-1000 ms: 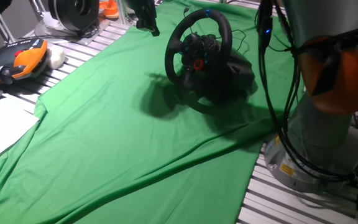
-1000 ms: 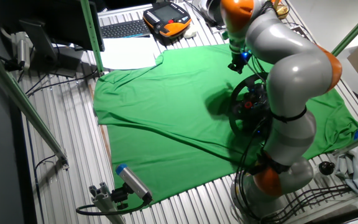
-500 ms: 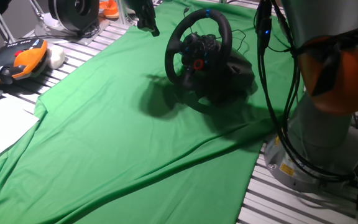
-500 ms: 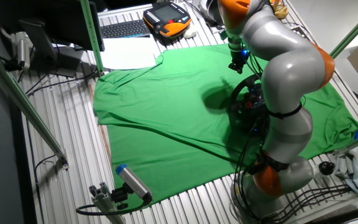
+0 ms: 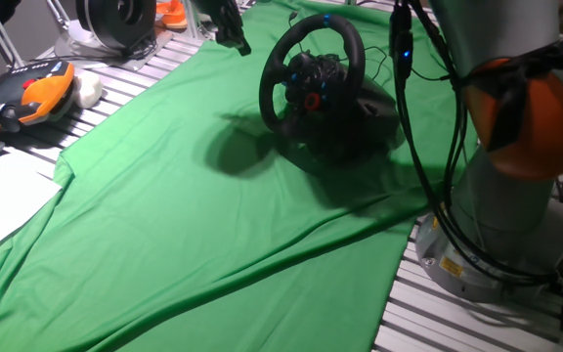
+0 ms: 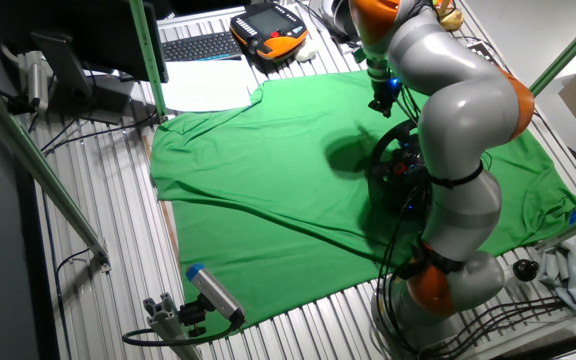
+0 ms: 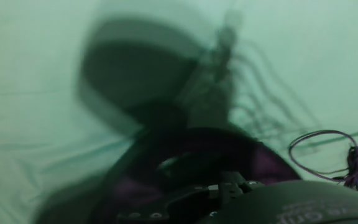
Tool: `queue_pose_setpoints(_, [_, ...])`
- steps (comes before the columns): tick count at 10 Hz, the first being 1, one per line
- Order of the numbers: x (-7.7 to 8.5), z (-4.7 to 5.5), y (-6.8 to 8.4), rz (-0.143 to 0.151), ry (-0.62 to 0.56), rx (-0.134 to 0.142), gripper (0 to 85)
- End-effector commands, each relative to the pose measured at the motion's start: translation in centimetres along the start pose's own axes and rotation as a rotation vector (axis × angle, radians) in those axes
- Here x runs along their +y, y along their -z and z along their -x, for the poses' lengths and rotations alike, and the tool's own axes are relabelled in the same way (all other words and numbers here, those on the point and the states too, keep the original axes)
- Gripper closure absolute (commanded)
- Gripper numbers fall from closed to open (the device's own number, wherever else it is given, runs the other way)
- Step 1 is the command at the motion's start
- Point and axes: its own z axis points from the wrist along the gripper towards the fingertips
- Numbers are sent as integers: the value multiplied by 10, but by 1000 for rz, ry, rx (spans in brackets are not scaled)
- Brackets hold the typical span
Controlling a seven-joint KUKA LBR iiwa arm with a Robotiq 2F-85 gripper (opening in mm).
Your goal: Rotate the steering wheel 90 degrees clockwise
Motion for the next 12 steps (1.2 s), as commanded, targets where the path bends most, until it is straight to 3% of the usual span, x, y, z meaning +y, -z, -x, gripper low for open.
queue_pose_setpoints(1, [-10,0,-4,-3,0,-8,680])
queue_pose_setpoints(2, [-19,1,-8,-21,-3,-17,680])
queue_pose_setpoints(3, [-26,2,-12,-23,-3,-17,510])
queue_pose_setpoints(5, [-33,2,-16,-33,-7,-7,510])
queue_pose_setpoints(8, [-43,-5,-24,-27,-5,-17,510])
queue_pose_setpoints(12, [-47,-6,-28,-45,-9,-12,510])
